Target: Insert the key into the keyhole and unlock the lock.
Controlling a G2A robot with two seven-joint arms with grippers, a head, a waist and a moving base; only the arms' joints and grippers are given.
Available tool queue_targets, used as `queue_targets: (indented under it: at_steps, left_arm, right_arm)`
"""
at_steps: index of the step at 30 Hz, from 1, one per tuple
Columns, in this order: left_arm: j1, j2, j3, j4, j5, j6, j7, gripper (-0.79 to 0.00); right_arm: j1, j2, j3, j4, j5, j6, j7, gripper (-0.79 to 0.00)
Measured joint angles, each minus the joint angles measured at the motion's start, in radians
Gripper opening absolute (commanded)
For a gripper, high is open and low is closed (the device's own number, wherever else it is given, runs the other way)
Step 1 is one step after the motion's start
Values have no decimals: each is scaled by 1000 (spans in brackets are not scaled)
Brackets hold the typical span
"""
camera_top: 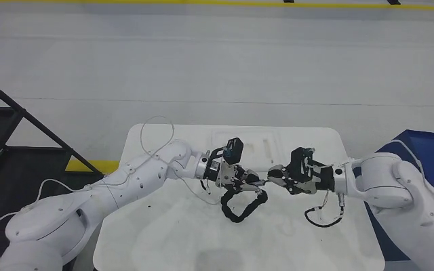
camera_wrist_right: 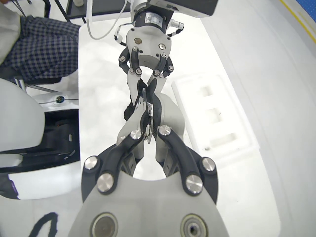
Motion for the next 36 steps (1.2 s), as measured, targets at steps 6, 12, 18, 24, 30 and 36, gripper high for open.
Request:
queue_targets:
  at_steps: [6, 12, 18, 24, 30, 36]
  left_arm:
    - [9, -1, 0, 20, 116, 0, 114, -785]
    - [21, -6, 0, 63, 175, 0, 134, -785]
    - [43, -25, 0, 154, 166, 0, 45, -785]
    - [68, -50, 0, 237, 136, 0, -68, -785]
    - [79, -81, 0, 305, 83, 0, -211, 0]
    - [66, -113, -6, 342, 26, 0, -304, 0]
  right_arm:
    - [16, 1, -24, 41, 186, 54, 68, -403]
    - [22, 5, -16, 49, 242, 59, 94, 0]
    - [2, 9, 1, 49, 263, 54, 92, 0]
    - [-4, 10, -4, 53, 277, 52, 100, 0]
    - [11, 6, -24, 64, 283, 50, 105, 0]
    - [22, 1, -47, 91, 299, 40, 100, 0]
